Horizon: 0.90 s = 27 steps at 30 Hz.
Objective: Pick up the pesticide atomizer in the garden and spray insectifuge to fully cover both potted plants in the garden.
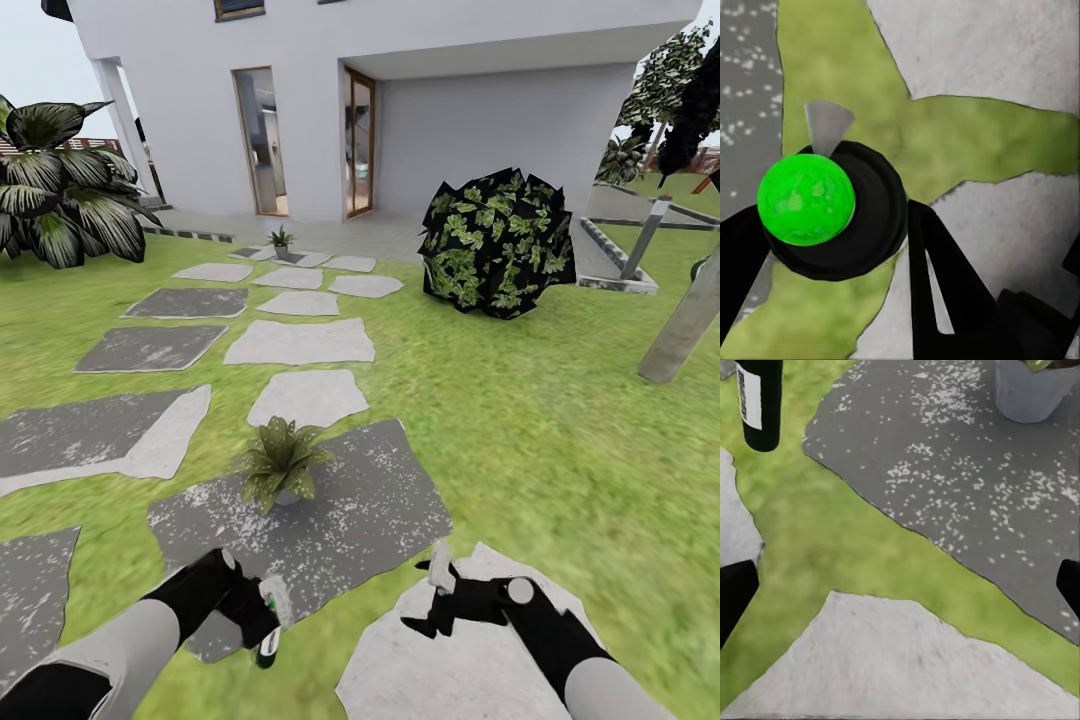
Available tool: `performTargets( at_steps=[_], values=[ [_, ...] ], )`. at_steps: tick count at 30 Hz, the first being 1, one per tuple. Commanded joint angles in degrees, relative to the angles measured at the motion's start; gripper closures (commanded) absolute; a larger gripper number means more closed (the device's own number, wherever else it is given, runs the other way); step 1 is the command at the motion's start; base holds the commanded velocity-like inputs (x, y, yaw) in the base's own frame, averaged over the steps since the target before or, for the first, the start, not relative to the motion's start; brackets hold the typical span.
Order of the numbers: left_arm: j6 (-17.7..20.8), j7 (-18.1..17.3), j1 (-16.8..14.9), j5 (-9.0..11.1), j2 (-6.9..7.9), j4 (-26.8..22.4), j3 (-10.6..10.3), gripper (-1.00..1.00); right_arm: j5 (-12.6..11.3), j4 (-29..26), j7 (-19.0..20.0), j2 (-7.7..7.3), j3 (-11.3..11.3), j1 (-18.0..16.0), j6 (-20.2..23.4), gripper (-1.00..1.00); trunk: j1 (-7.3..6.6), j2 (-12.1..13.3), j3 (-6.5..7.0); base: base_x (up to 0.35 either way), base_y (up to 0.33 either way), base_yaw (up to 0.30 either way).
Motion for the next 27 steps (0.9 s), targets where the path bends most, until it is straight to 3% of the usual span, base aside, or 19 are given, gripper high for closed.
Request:
performTargets(
  at_steps=[1, 3, 7, 8, 11, 13, 15, 18, 22, 27],
  values=[
    [1.5, -1.1, -0.1, -1.8, -0.57, -0.1, 0.0, 1.00, 2.2, -0.3, 1.3, 0.78, 0.1, -0.2, -0.3, -1.00, -0.01, 0.0, -0.05, 0.000, 0.000, 0.000],
    [4.4, -2.2, -0.1, -4.3, -0.99, -0.2, 0.1, 1.00, 3.7, -0.5, 2.3, 1.98, 0.1, -0.5, -0.3, -1.00, -0.01, 0.0, -0.05, 0.000, 0.000, 0.000],
    [6.9, -3.3, -0.1, -6.3, -1.16, -0.2, 0.1, 1.00, 5.7, -0.9, 2.8, 4.40, 0.1, -1.1, -0.3, -1.00, -0.01, 0.0, -0.05, 0.000, 0.000, 0.000],
    [7.0, -3.3, 0.0, -6.5, -1.18, -0.2, 0.0, 1.00, 7.1, -0.9, 2.9, 5.10, 0.1, -1.3, -0.3, 1.00, -0.01, 0.0, -0.05, 0.000, 0.000, 0.000],
    [6.9, -3.3, 0.3, -6.5, -1.21, -0.2, -0.2, 1.00, 11.0, -0.9, 3.0, 6.36, 0.1, -1.6, -0.3, 1.00, -0.01, 0.0, -0.05, 0.000, 0.000, 0.000],
    [5.8, -3.4, 0.5, -6.4, -1.18, -0.2, -1.6, 1.00, 11.9, -0.9, 3.5, 6.54, 0.1, -1.6, -0.3, 1.00, -0.01, 0.0, -0.05, 0.000, 0.000, 0.000],
    [2.9, -3.4, 0.6, -6.4, -1.36, -0.2, -2.7, 1.00, 12.2, -1.0, 4.6, 6.58, 0.1, -1.7, -0.3, 1.00, -0.01, 0.0, -0.05, 0.000, 0.000, 0.000],
    [-0.5, -3.4, 0.6, -6.3, -2.93, -0.2, -3.4, 1.00, 12.4, -1.9, 5.2, 6.60, 0.1, -1.7, 0.2, 1.00, -0.01, 0.0, -0.05, 0.000, 0.000, 0.000],
    [-0.9, -3.4, 0.5, -6.2, -4.63, -0.2, -3.5, 1.00, 12.3, -4.1, 5.4, 6.61, 0.1, -1.8, 7.1, 1.00, -0.01, 0.0, -0.05, 0.000, 0.000, 0.000],
    [-1.0, -3.3, 0.5, -5.8, -5.53, -0.3, -3.3, 1.00, 12.2, -4.7, 5.4, 6.61, 0.1, -1.9, 8.4, 1.00, -0.01, 0.0, -0.05, 0.000, 0.000, 0.000]
  ],
)
